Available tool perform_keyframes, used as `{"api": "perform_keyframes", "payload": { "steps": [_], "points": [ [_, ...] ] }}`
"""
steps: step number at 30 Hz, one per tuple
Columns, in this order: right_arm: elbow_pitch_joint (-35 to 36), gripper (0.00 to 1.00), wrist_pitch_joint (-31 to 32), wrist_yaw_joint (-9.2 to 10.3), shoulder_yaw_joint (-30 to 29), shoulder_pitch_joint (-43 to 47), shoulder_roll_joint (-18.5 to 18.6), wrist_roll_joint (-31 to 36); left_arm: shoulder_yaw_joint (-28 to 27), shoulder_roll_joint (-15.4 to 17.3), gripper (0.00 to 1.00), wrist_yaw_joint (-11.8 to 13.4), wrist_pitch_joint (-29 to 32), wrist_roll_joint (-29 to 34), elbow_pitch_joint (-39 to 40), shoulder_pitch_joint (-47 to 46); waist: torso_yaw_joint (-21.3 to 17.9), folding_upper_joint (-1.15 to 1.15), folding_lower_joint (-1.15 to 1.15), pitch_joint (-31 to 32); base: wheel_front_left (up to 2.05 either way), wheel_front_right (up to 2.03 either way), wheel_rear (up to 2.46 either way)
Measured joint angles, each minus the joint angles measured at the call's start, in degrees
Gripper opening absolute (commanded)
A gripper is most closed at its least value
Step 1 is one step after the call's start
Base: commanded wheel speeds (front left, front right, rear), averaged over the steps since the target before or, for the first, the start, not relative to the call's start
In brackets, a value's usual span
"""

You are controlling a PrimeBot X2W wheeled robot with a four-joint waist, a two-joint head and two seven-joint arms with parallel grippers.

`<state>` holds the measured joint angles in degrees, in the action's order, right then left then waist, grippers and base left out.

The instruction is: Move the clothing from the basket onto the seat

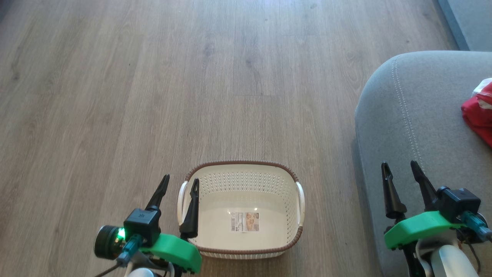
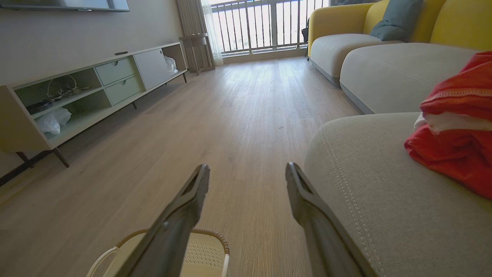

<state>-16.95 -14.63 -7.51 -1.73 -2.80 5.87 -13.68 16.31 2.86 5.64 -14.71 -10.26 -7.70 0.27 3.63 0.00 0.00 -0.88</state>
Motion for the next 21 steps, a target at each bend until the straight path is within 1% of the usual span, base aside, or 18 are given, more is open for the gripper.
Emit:
{"api": "perform_keyframes", "payload": {
  "steps": [11, 14, 15, 21],
  "points": [
    [-0.3, 1.0, 0.0, 0.01, 0.0, -0.1, 0.0, 0.0, -0.1, 0.0, 1.0, 0.0, 0.0, -0.3, -0.3, 0.0, -0.1, 0.0, 0.0, -0.3, 0.0, 0.0, 0.0],
    [-0.4, 1.0, 0.0, 0.01, 0.0, -0.1, 0.0, 0.0, -0.1, 0.0, 1.0, -0.6, 0.0, -0.9, -0.3, 0.0, -0.2, 0.0, 0.0, -0.3, 0.0, 0.0, 0.0],
    [-0.6, 0.0, 0.0, 0.0, 0.0, -0.1, 0.0, 0.0, 0.0, 0.0, 0.0, -0.7, 0.0, -1.4, -0.5, 0.0, -0.2, 0.0, 0.0, -0.2, 0.0, 0.0, 0.0],
    [-5.4, 0.0, 0.5, 0.01, 0.4, 2.4, -0.5, -0.5, 0.4, 0.0, 0.0, -0.7, 0.4, -2.1, -5.3, 2.6, -0.3, 0.0, 0.0, -0.2, 0.0, 0.0, 0.0]
  ]
}}
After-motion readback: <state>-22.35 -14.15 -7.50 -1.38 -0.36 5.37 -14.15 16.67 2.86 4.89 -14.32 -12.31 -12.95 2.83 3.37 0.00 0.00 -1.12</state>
